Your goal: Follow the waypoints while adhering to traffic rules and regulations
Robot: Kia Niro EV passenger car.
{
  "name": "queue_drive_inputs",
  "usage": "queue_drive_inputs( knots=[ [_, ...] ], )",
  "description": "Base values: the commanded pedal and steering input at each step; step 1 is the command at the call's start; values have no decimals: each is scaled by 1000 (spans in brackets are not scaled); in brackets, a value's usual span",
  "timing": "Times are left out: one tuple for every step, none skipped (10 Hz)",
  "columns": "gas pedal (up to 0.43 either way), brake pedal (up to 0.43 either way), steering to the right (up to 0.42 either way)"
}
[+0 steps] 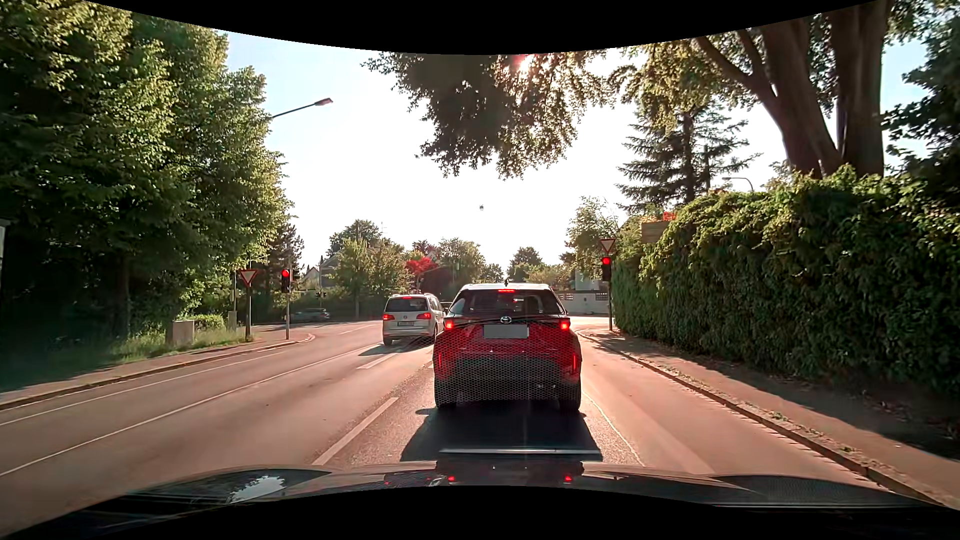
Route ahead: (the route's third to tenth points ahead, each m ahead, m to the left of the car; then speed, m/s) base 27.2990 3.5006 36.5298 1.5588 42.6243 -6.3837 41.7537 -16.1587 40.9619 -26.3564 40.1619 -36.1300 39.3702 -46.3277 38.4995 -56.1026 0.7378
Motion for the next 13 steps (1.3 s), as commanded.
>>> queue_drive_inputs(
  knots=[
    [0, 177, -6],
    [0, 177, -6],
    [0, 177, -6],
    [0, 171, -6],
    [0, 165, -6],
    [0, 165, -6],
    [0, 165, -6],
    [0, 165, -6],
    [0, 165, -6],
    [0, 165, -6],
    [0, 165, -6],
    [0, 171, -6],
    [0, 171, -6]
  ],
)
